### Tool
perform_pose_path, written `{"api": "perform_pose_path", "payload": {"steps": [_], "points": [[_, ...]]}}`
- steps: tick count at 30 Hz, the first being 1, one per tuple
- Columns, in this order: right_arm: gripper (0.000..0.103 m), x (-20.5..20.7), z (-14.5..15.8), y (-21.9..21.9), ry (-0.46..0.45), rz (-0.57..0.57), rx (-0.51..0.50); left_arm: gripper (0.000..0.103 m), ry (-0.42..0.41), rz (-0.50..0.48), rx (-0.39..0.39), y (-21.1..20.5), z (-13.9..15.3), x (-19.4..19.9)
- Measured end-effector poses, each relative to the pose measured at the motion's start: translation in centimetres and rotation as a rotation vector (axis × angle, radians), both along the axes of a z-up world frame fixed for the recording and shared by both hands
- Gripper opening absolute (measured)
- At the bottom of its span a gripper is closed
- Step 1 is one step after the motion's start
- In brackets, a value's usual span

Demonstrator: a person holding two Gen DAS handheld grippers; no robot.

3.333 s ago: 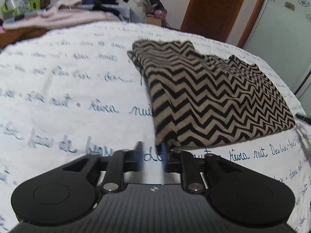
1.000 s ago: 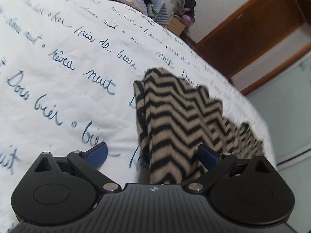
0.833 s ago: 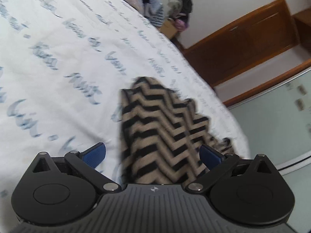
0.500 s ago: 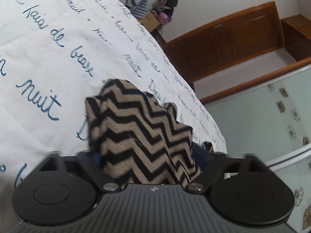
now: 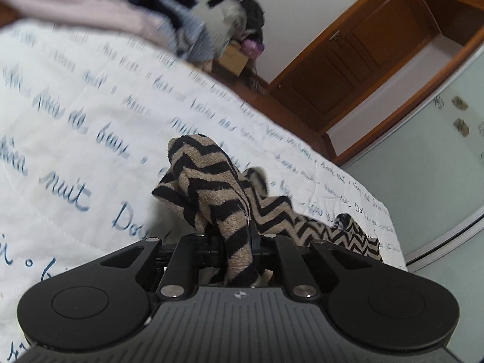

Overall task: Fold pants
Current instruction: 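Lift the collar end with both tools and fold it over toward the hem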

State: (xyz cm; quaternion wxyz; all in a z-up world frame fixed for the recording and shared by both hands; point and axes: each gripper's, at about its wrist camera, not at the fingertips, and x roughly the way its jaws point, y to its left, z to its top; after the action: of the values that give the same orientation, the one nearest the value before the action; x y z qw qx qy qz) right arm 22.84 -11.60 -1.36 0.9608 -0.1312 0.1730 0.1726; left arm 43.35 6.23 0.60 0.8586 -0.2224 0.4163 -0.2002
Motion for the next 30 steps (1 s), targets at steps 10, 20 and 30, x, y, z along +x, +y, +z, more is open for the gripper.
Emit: {"api": "perform_pose_path", "payload": {"steps": [10, 20, 30], "points": [[0.006, -2.0, 2.4, -6.9, 0.001, -0.082, 0.172, 0.013, -0.135, -0.051, 0.085, -7.6, 5.4, -2.4], [0.006, -3.5, 3.0, -13.7, -0.004, -0.195, 0.214, 0.013, -0.217, -0.158, 0.174, -17.7, 6.7, -3.9], [0.006, -5.6, 2.0, -19.6, 0.052, -0.313, 0.311, 0.013, -0.174, -0.265, 0.201, -25.6, 4.2, -3.9]]}}
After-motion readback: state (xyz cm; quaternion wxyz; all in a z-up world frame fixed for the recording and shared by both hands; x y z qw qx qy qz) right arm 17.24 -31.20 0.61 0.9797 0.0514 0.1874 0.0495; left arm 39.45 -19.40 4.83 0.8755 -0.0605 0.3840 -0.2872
